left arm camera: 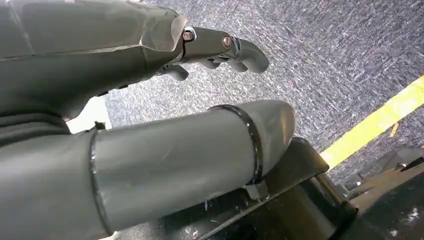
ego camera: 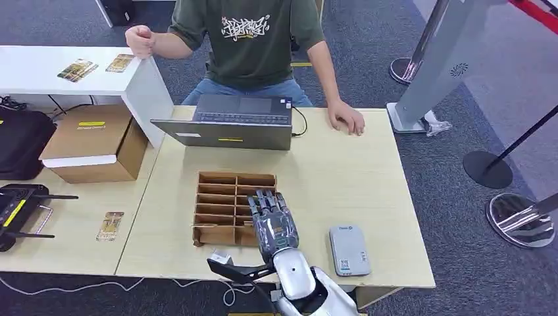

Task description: Pass the card to the sensor for recognition and then transmit it.

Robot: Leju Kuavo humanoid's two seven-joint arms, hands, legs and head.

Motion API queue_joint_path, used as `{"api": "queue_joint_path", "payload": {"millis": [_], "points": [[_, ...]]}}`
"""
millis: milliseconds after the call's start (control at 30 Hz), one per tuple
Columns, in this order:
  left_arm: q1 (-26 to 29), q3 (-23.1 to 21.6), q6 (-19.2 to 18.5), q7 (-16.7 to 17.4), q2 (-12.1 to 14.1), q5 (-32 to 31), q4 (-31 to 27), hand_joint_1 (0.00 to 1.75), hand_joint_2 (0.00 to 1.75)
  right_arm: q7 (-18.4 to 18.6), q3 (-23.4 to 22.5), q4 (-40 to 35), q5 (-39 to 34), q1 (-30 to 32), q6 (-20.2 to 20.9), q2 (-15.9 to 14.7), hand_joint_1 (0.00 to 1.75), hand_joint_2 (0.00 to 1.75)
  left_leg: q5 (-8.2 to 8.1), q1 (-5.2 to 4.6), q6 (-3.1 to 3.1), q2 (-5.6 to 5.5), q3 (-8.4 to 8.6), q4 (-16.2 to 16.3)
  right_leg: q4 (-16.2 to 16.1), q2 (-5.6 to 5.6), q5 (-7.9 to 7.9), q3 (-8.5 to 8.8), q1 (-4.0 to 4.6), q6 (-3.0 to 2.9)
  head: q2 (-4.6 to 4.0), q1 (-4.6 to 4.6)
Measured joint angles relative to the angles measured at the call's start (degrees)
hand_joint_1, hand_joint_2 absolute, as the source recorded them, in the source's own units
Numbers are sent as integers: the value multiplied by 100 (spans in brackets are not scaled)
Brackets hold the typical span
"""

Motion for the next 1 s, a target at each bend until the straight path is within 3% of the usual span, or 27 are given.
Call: {"api": "queue_joint_path", "payload": {"millis": [367, 400, 433, 467, 567, 667, 1000], "points": [[0, 0, -13, 0, 0, 0, 0, 0, 0, 22, 22, -26, -18, -12, 0, -2, 0, 175, 0, 0, 0, 0, 0, 0, 0, 0, 0, 0, 0, 0, 0, 0], [0, 0, -15, 0, 0, 0, 0, 0, 0, 28, 22, -50, -22, -10, 0, -4, 9, 175, 0, 0, 0, 0, 0, 0, 0, 0, 0, 0, 0, 0, 0, 0], [0, 0, -17, 0, 0, 0, 0, 0, 0, 39, 22, -66, -22, -11, 0, -7, 42, 175, 0, 0, 0, 0, 0, 0, 0, 0, 0, 0, 0, 0, 0, 0], [1, 0, -17, 0, 0, 0, 0, 0, 0, 44, 22, -76, -24, -11, 0, -7, 136, 175, 0, 0, 0, 0, 1, 0, 0, 0, 0, 0, 0, 0, 0, 0], [1, 0, -17, 0, 2, -2, 0, 0, 0, 59, 22, -142, -31, -2, 0, -18, 168, 175, 0, 0, 0, 1, 1, 0, 0, 0, 0, 0, 0, 0, 0, 0], [1, 0, -17, 0, 0, -4, 0, 0, 0, 77, 22, -221, -35, 0, 0, -44, 162, 175, 0, 0, 0, 1, 1, 0, 0, 0, 0, 0, 0, 0, 0, 0], [-1, 0, -46, 11, 2, -7, 0, 0, 0, 127, 22, -409, -70, 36, -11, -107, 169, 175, 0, 0, 0, 1, 1, 0, 0, 1, 0, -1, 0, 0, 0, 0]]}}
